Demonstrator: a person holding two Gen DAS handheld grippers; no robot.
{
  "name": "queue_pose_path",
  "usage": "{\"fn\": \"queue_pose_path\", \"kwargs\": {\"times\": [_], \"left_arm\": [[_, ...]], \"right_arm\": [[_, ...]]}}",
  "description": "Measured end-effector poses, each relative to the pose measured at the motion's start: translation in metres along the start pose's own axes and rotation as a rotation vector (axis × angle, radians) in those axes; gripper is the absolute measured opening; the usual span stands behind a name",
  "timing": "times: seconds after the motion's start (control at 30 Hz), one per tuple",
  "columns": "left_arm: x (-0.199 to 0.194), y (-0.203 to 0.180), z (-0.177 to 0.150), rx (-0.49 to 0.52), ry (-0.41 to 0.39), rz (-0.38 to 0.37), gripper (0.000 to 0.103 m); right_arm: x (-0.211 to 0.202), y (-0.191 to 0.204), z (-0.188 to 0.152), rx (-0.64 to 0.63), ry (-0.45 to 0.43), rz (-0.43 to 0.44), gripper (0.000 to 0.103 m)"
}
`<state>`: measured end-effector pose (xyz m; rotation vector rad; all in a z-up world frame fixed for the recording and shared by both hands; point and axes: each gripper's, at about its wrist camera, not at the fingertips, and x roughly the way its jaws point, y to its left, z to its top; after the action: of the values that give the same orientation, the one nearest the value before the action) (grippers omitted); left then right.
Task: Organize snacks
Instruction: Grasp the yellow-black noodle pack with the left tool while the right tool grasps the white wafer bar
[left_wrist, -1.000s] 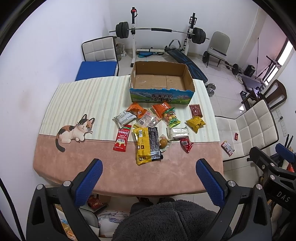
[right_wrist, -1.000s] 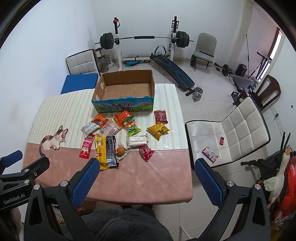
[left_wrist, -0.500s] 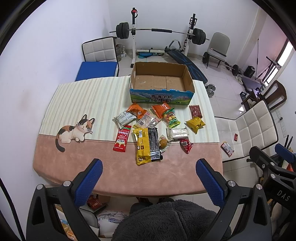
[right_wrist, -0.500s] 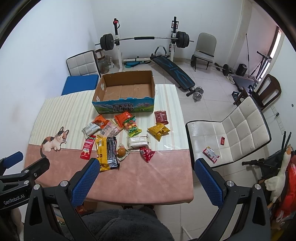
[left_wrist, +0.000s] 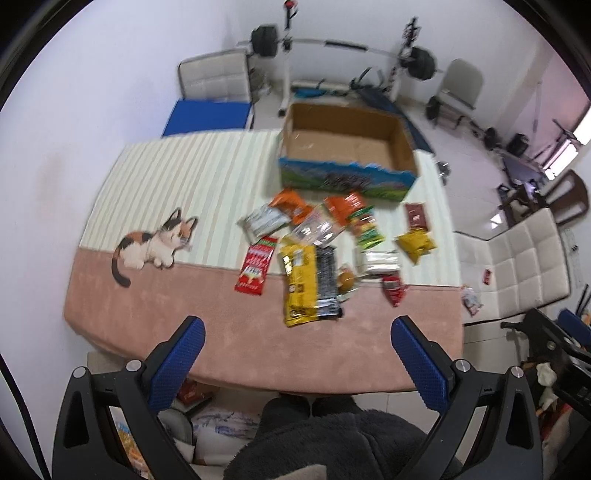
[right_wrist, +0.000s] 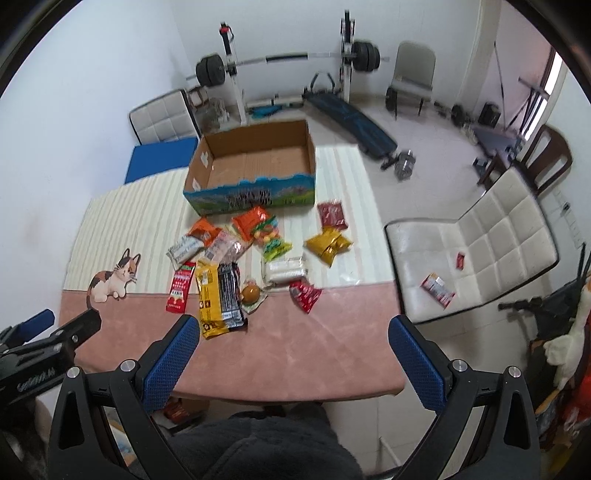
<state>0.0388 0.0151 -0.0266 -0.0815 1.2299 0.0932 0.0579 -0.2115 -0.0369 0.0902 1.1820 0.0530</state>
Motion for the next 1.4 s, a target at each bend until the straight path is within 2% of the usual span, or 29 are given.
{"fn": "queue_pose_path", "kwargs": {"times": [0.17,0.33,0.37,0.43,0.5,0.7,0.73,0.8,0.83,0.87,1.0,1.1,1.2,1.3,1.33,1.37,1.4], "left_arm": [[0.079,0.020,0.012,-0.056,0.131,0.010,0.103],[0.161,0.019,0.021,-0.074,0.259,-0.048,0.103],[0.177,0.016,0.023,-0.073,0.280,-0.050,0.103],[0.204,0.009,0.025,-0.051,0.311,-0.044,0.103],[0.231,0.002,0.026,-0.027,0.343,-0.032,0.103],[0.284,-0.011,0.022,-0.016,0.409,-0.009,0.103],[0.291,-0.011,0.021,-0.023,0.415,-0.001,0.103],[0.300,-0.012,0.018,-0.036,0.424,0.004,0.103],[0.303,-0.012,0.017,-0.042,0.430,0.006,0.103],[0.306,-0.011,0.015,-0.055,0.438,0.008,0.103],[0.315,-0.008,0.011,-0.080,0.453,0.020,0.103],[0.318,-0.007,0.011,-0.098,0.450,0.032,0.103],[0.324,-0.009,0.014,-0.119,0.447,0.023,0.103],[0.333,-0.014,0.019,-0.119,0.451,0.014,0.103],[0.337,-0.016,0.020,-0.118,0.454,0.010,0.103],[0.342,-0.017,0.020,-0.116,0.461,0.008,0.103],[0.346,-0.017,0.022,-0.115,0.467,0.007,0.103]], "right_arm": [[0.089,-0.010,0.003,0.039,0.132,0.041,0.103],[0.181,-0.019,0.003,0.058,0.253,0.053,0.103],[0.200,-0.018,0.006,0.022,0.266,0.059,0.103],[0.231,-0.017,0.012,-0.047,0.284,0.006,0.103],[0.261,-0.011,0.020,-0.149,0.316,-0.008,0.103],[0.342,0.023,0.041,-0.597,0.376,-0.131,0.102],[0.358,0.033,0.042,-0.698,0.384,-0.143,0.098],[0.375,0.042,0.041,-0.800,0.425,-0.123,0.094],[0.387,0.046,0.040,-0.854,0.464,-0.114,0.087],[0.396,0.049,0.040,-0.887,0.484,-0.109,0.079],[0.423,0.056,0.042,-0.970,0.507,-0.116,0.073],[0.432,0.048,0.056,-0.847,0.542,-0.060,0.072],[0.433,0.028,0.079,-0.622,0.573,0.006,0.072],[0.439,-0.004,0.096,-0.306,0.657,0.062,0.071],[0.445,-0.017,0.102,-0.175,0.705,0.106,0.072],[0.451,-0.030,0.106,-0.060,0.745,0.168,0.077],[0.455,-0.036,0.107,0.001,0.770,0.220,0.082]]}}
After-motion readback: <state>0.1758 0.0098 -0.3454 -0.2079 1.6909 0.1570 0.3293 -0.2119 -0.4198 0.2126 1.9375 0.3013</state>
